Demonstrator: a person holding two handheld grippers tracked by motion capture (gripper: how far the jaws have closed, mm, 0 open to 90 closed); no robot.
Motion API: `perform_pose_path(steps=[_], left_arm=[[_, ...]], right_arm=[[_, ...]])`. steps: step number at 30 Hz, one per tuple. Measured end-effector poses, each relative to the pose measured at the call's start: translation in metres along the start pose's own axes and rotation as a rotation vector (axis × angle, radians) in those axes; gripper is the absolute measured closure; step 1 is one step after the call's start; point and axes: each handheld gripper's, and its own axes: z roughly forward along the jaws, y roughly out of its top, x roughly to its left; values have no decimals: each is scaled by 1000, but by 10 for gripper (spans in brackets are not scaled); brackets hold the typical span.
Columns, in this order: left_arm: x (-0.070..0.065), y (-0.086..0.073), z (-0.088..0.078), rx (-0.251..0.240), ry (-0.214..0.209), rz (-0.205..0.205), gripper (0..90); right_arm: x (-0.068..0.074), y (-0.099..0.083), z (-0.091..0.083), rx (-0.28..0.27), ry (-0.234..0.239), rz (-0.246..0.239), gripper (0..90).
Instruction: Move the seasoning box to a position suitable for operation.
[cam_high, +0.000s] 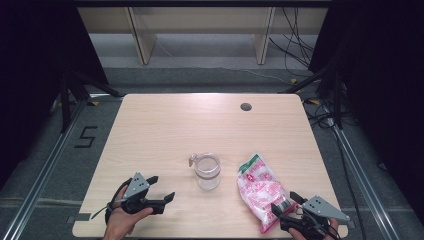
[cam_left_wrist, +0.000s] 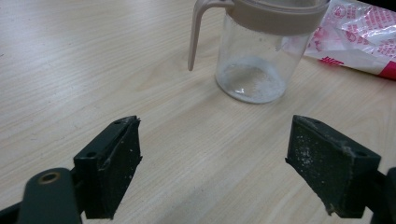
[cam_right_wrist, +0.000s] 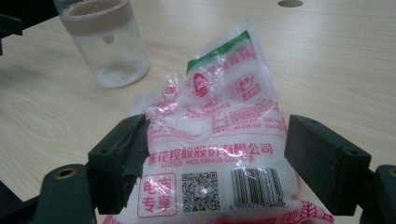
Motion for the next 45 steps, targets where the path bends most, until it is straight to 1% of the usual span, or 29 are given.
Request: perform_pose_path(steps=[1, 2, 3, 4, 7, 10, 11, 12, 13, 14, 15, 16, 18, 19, 20, 21, 22, 24, 27, 28, 29, 32, 36, 39, 40, 42, 43, 44, 45], left_arm=[[0, -1, 1, 3, 0, 2, 187], [0, -2, 3, -7, -5, -1, 196], [1, -3, 4, -5, 1, -4, 197], [3, -4, 5, 6, -8, -9, 196], [5, -3, 6, -5, -2, -14, 191], [5, 0, 7, -20, -10, -35, 153], [5, 1, 8, -25, 0, -53, 157], [6, 3, 7, -15, 13, -49, 154], [5, 4, 9, -17, -2, -54, 160], [4, 5, 10, -21, -12, -51, 202], [3, 6, 10, -20, -19, -47, 202], [3, 7, 11, -14, -22, -32, 251], [1, 10, 15, -17, -9, -23, 276], [2, 12, 18, -20, -11, -16, 295], [2, 14, 21, -30, -10, -23, 334], [4, 15, 23, -21, -3, -2, 402], [6, 17, 27, -22, -1, 4, 402], [9, 21, 33, -36, 4, 12, 470], [11, 27, 43, -61, -18, 11, 516], [11, 29, 47, -72, -27, 1, 509], [11, 31, 49, -70, -21, 9, 498], [13, 37, 59, -52, -22, 36, 496], [16, 43, 72, -40, -23, 67, 529], [21, 44, 81, -31, -15, 75, 564], [23, 45, 83, -39, -21, 80, 602], [23, 46, 86, -31, -32, 92, 629], [24, 47, 87, -26, -35, 123, 629], [22, 47, 89, -32, -48, 96, 642], [21, 47, 90, -35, -59, 98, 642]], right_arm=[[0, 0, 0, 0, 0, -5, 223], [2, -1, 0, 6, -10, 22, 216], [2, -1, -1, 18, -14, 21, 209], [-1, -1, 0, -3, -12, 5, 208], [0, -1, -1, -1, -13, 18, 208], [-4, -1, 1, -19, -24, -30, 206], [-2, -1, 0, -8, -12, 0, 204], [-3, -1, 1, -17, -19, -22, 204], [-3, -1, 0, 0, -9, -22, 203], [-4, -1, 0, -3, -9, -28, 203], [-4, -1, 0, -3, -9, -28, 203], [-2, -1, -1, -3, -18, -8, 203], [-2, -1, -1, -2, -20, -8, 202], [-4, -1, 0, -13, -23, -39, 202], [-4, -1, 0, -15, -23, -42, 202], [-3, -1, 0, -11, -15, -32, 202], [-3, -1, 0, -11, -15, -32, 202], [-4, -1, 1, -25, -20, -54, 202], [-3, -1, 1, -28, -20, -40, 202], [-2, -1, 0, -10, -9, -8, 202], [-1, -1, 0, -10, -15, -4, 203], [-3, 0, 0, -27, -24, -38, 204], [-3, 0, 0, -41, -21, -33, 207], [1, 0, -1, -18, -14, 21, 207], [-2, -1, 0, -19, -18, -20, 208], [-3, -1, 0, -39, -17, -29, 208], [-3, -1, 0, -39, -17, -29, 208], [-2, -1, 0, -21, -16, -3, 207], [-2, -1, 0, -21, -16, -3, 207]])
